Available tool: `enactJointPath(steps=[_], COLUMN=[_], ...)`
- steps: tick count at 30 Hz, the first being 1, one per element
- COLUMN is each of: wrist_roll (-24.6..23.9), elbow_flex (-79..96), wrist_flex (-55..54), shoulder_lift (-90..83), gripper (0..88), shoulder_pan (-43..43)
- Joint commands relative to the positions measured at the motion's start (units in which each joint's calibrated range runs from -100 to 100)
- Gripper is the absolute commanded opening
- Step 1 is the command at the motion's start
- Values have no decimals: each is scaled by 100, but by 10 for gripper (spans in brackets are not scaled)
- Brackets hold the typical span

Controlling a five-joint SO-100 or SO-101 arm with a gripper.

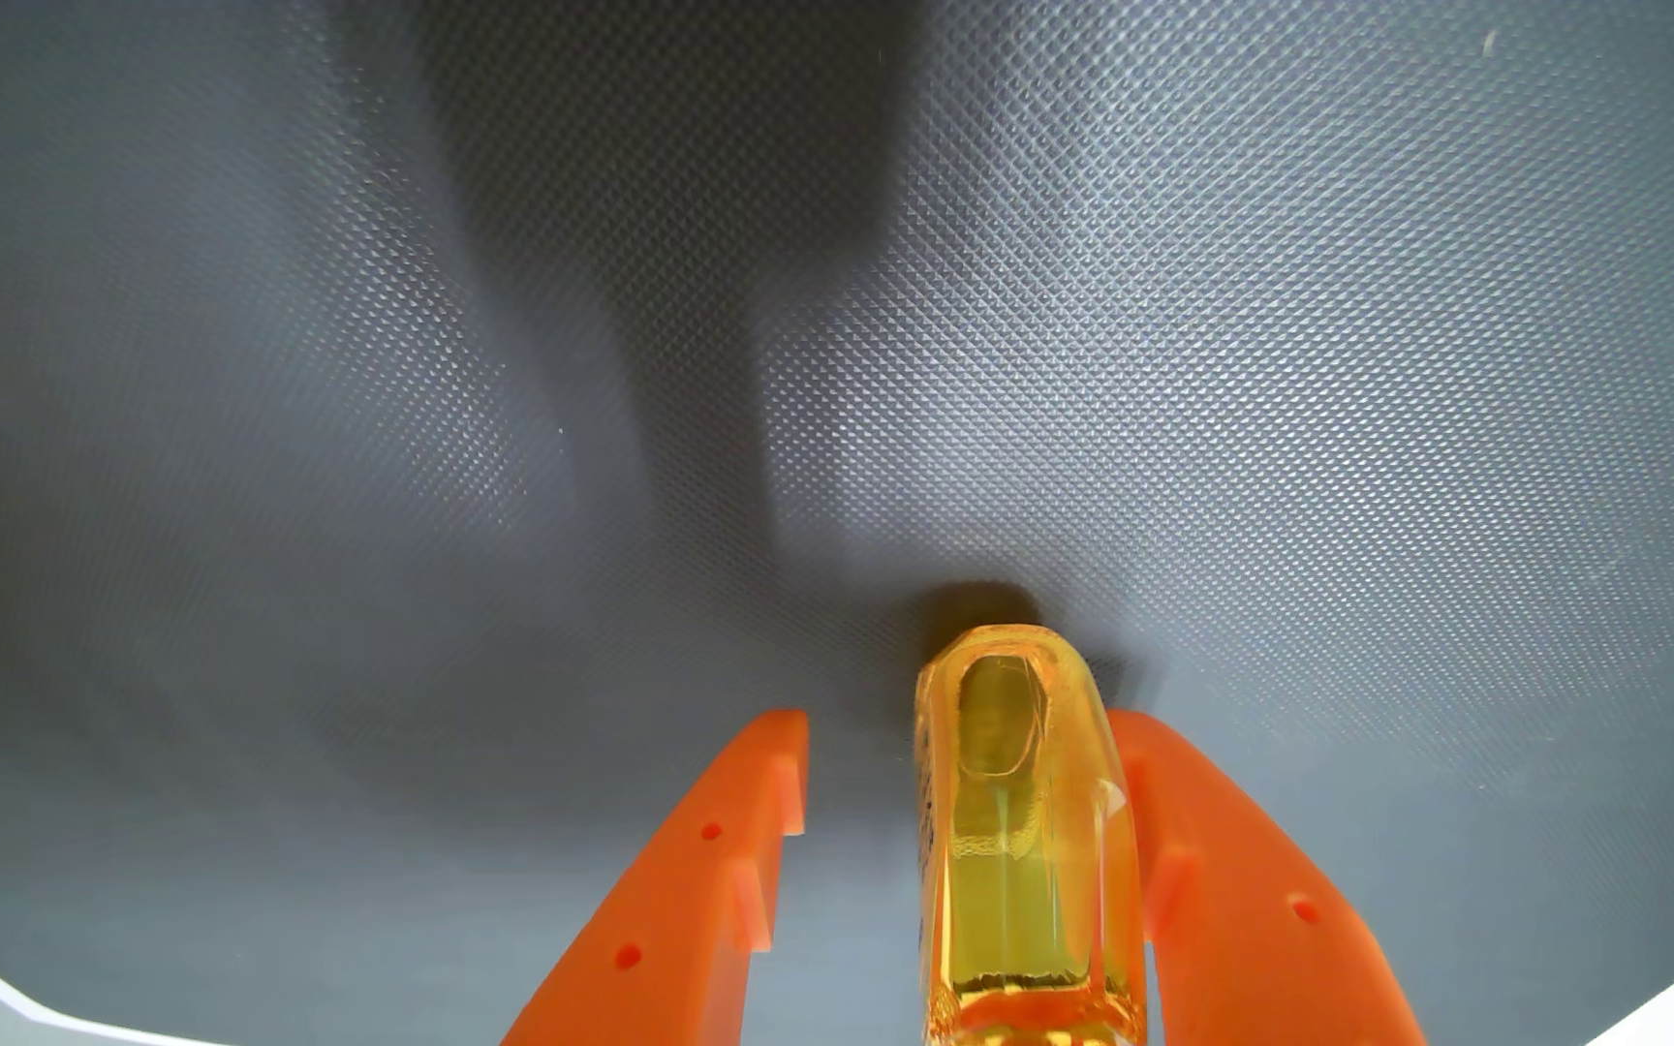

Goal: Grab the eyedrops

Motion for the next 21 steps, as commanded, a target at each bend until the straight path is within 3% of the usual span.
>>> enactJointPath(steps=[1,6,21], wrist_roll=[0,11,-16], elbow_flex=[-193,-256,-265], wrist_flex=[-12,-12,5], shoulder_lift=[-31,-31,-57], gripper=[135,9,9], shoulder_pan=[5,-29,-37])
